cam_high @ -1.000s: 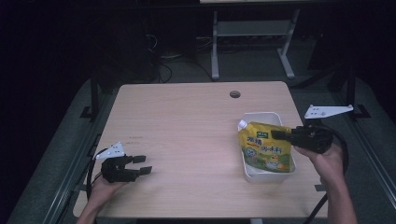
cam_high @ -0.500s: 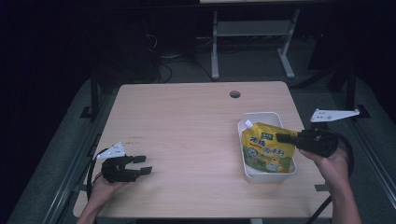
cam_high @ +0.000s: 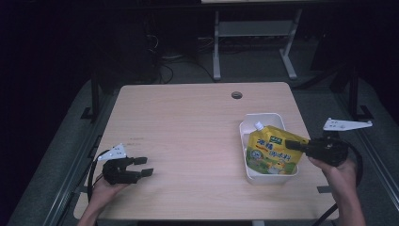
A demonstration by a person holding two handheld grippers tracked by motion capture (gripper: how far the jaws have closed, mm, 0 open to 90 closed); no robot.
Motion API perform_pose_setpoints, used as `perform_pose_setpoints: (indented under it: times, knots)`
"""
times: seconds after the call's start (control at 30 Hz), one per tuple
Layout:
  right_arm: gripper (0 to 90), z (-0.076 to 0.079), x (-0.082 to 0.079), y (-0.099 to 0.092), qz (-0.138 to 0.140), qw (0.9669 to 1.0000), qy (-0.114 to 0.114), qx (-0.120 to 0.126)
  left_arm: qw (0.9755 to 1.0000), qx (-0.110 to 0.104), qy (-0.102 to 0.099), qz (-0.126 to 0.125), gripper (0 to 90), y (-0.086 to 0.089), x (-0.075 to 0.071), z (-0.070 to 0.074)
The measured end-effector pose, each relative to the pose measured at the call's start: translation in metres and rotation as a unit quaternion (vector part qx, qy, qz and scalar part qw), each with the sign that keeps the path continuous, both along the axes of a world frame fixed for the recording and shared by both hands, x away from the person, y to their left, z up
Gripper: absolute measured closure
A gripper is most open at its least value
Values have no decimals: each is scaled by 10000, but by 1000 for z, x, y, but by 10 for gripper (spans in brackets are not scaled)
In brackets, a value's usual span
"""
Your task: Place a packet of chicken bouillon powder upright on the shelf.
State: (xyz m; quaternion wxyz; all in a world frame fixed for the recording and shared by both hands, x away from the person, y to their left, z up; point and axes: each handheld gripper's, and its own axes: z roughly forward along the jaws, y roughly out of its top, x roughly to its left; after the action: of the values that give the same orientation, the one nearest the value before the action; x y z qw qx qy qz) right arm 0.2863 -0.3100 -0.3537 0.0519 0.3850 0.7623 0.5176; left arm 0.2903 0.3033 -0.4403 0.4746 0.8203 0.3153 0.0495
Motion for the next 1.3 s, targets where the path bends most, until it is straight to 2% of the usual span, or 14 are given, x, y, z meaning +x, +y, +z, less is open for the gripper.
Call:
perform_pose_setpoints:
  times: [0.17, 0.23, 0.47, 0.77, 0.93, 1.1, 1.3]
  knots:
    - [830, -5, -2, -3, -15, 10000, -5, 45, 10000, 23, -2, -35, 385, -2, 0, 0]
    - [778, -9, -3, -4, -54, 9999, 30, 100, 10000, 29, -5, -44, 385, -2, 0, -1]
    - [687, -7, -12, -9, -162, 9995, -73, 243, 10000, 50, 2, -47, 384, -2, -1, -1]
    - [556, -6, -26, -11, -283, 9995, -105, 95, 9999, 80, -15, -58, 381, -1, -1, -1]
    - [520, -7, -32, -14, -350, 9993, -87, 23, 10000, 43, -16, -30, 379, 1, -1, -2]
    - [488, -9, -45, -18, -424, 9990, -117, 33, 10000, 77, -21, -16, 369, 1, -1, -2]
    - [473, -11, -52, -24, -518, 9986, -96, 24, 9999, 137, -18, -19, 365, 0, -1, -3]
